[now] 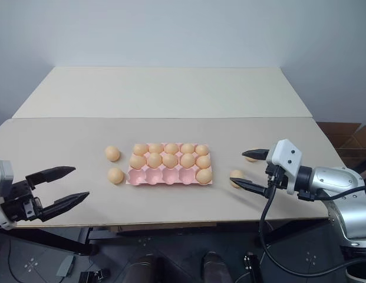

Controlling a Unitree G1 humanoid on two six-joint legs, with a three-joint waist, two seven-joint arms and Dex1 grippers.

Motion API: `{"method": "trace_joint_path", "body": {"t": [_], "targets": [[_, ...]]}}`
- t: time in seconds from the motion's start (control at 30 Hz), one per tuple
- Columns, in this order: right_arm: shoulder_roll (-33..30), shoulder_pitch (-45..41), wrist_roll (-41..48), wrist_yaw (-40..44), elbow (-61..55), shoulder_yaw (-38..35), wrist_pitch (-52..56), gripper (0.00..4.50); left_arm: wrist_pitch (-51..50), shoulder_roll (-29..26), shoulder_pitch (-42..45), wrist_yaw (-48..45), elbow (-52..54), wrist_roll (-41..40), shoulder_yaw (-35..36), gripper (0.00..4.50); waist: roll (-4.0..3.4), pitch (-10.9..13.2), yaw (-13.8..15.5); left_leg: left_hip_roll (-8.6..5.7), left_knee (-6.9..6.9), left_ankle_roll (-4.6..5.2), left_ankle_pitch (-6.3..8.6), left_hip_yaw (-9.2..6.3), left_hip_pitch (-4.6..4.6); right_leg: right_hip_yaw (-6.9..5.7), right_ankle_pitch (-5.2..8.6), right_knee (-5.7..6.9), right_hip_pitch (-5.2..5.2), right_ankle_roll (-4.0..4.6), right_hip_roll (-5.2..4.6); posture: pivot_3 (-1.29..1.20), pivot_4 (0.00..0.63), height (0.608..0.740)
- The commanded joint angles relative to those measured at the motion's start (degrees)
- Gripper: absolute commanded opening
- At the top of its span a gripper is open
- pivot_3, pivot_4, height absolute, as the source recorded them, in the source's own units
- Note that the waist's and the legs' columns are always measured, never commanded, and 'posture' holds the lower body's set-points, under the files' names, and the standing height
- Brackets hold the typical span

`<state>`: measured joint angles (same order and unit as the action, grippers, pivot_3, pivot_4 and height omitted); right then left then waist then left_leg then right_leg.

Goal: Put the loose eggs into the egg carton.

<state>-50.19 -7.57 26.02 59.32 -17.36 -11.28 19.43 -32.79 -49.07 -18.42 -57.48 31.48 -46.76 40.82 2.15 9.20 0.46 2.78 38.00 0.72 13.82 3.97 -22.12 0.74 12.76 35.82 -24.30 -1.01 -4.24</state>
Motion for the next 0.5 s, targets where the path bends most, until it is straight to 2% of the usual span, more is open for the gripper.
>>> {"method": "trace_joint_path", "body": {"t": [0.03,0.17,0.5], "targets": [[-0.50,0.77,0.38,0.07,-1.63,-1.28,-0.34,4.50,0.48,0.23,1.86,1.80,0.15,-1.22,1.71,4.48,0.00,0.00,0.04,0.00,0.00,0.00,0.00,0.00,0.00,0.00,0.00,0.00,0.00,0.00,0.00,0.00,0.150,0.740],[-0.50,0.75,0.23,-0.25,-1.53,-1.30,-0.45,4.50,-0.98,-0.74,3.23,2.21,0.06,-3.17,1.76,4.48,0.00,0.00,0.06,-0.01,0.00,0.00,0.00,0.00,0.01,0.00,0.00,0.01,0.02,-0.02,-0.01,0.00,0.150,0.740],[-1.65,0.11,-3.66,-4.41,-0.91,-2.08,0.99,4.50,0.57,-1.41,3.68,0.97,1.73,-1.19,-1.36,4.48,0.00,0.00,-0.03,-0.01,0.00,0.00,0.00,0.01,0.01,0.00,0.00,0.01,0.01,-0.01,0.00,0.00,0.150,0.740]]}}
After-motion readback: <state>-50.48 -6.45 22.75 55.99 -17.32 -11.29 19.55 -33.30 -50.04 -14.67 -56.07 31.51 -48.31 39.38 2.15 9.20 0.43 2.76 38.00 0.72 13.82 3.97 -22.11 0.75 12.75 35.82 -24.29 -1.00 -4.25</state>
